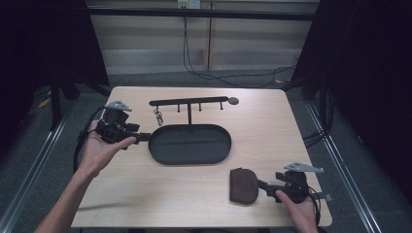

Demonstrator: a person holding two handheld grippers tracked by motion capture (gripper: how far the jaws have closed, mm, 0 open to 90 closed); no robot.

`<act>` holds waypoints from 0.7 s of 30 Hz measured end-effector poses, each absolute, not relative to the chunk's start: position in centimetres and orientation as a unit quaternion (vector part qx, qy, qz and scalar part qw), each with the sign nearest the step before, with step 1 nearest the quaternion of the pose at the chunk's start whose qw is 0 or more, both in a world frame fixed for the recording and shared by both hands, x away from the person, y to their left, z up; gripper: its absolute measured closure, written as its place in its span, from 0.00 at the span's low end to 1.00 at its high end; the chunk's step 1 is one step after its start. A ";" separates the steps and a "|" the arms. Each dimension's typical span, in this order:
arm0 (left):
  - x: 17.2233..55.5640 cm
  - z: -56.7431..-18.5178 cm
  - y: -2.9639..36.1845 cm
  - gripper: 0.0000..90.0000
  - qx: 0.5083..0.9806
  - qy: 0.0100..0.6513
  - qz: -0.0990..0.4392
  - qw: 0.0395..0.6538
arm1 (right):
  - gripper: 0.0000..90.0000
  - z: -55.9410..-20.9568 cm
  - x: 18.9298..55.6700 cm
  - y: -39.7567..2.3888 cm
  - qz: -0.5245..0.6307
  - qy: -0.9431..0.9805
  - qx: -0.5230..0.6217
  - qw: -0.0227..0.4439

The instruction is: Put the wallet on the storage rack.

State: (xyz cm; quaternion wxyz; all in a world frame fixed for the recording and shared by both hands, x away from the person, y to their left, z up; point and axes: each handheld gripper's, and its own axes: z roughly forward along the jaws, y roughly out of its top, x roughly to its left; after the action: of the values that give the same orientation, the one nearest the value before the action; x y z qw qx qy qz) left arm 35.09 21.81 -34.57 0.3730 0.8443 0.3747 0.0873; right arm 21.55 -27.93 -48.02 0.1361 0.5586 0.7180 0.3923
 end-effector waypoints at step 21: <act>29.5 -41.4 23.4 0.27 0.839 0.379 0.064 0.386 | 0.24 -47.8 21.5 -27.7 0.394 0.724 0.550 0.130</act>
State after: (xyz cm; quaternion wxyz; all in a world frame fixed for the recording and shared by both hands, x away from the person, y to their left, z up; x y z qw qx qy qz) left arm 29.51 23.37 -41.43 0.3857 0.8388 0.3789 0.0643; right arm 21.54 -27.66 -47.79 0.1302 0.5504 0.7245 0.3940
